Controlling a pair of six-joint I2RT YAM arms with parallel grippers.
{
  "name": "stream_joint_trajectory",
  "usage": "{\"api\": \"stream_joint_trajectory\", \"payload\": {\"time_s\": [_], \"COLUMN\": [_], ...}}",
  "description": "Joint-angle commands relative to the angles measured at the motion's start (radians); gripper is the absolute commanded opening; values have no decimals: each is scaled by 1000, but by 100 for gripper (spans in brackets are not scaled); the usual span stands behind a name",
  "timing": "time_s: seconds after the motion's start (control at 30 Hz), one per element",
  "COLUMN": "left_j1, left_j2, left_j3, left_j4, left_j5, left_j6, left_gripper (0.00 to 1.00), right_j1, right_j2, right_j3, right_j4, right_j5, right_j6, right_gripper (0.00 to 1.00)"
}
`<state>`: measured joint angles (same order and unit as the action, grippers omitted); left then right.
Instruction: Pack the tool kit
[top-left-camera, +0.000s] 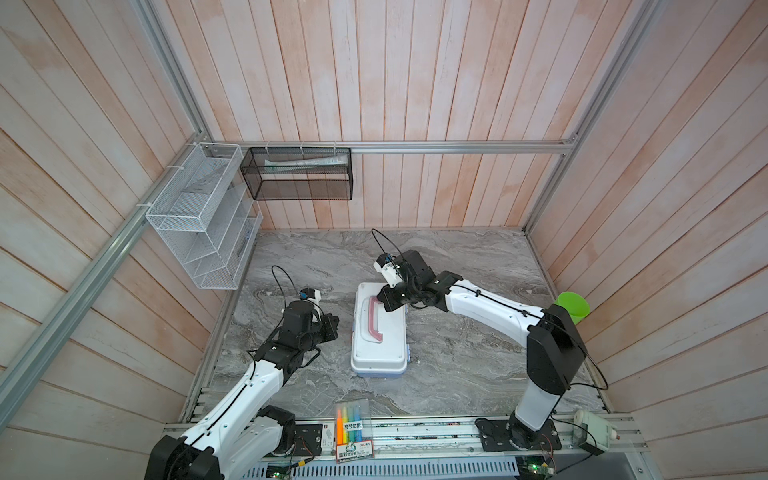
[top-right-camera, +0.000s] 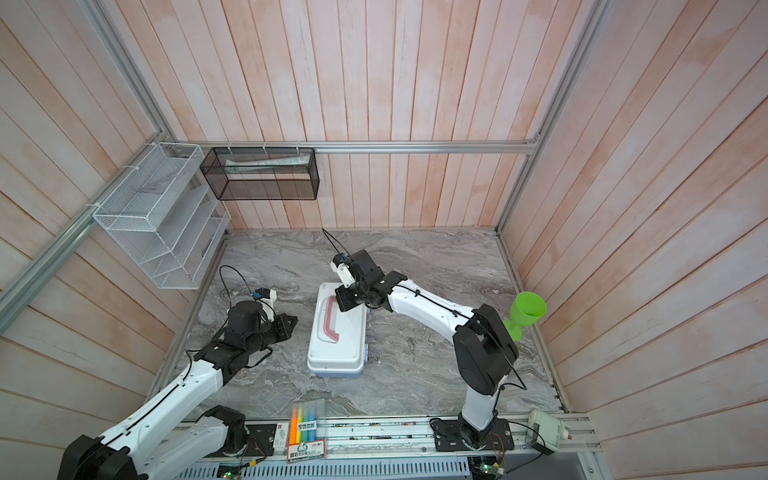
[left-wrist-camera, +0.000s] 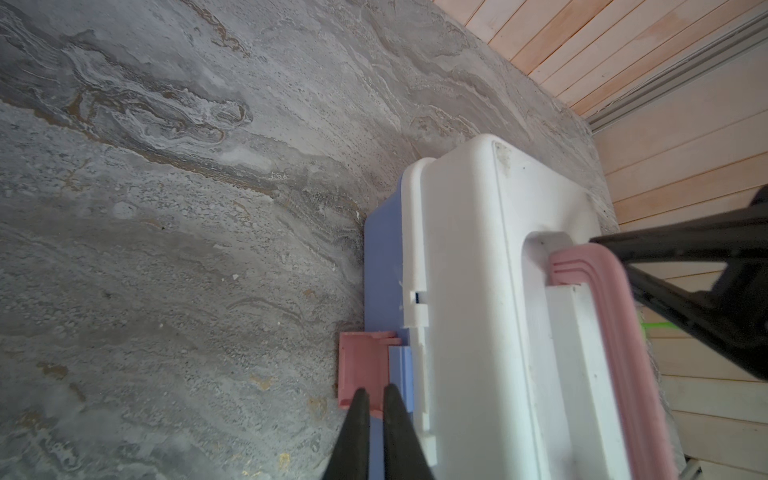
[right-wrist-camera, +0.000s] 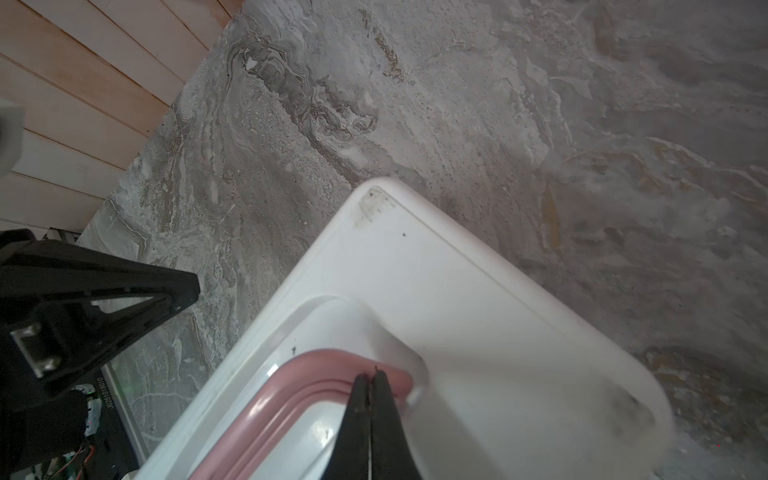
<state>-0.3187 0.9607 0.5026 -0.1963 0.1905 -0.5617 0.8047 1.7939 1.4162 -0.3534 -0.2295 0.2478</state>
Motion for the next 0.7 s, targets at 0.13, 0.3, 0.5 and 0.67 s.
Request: {"api": "stream_joint_trajectory", "payload": {"time_s": [0.13,0.3,0.5,0.67], "left_j1": [4,4,-57,-135], "left_j2": [-53,-85,-92,-75], "left_j3": [-10,-29,-65,-86], "left_j4": [-35,37,144,153], "left_j5": [6,66,146,111], "left_j6": [15,-18,-78,-83], "left_gripper": [12,22,27,27], "right_j1": [43,23,-7,-13], "right_j2": [86,120,129,38], "right_j3": [117,101,37,7], "right_j4": [-27,-19,7,43], "right_j5": [-12,-47,-117,-66], "right_j6": [-31,-24,2,6], "right_gripper": [0,0,0,0]}}
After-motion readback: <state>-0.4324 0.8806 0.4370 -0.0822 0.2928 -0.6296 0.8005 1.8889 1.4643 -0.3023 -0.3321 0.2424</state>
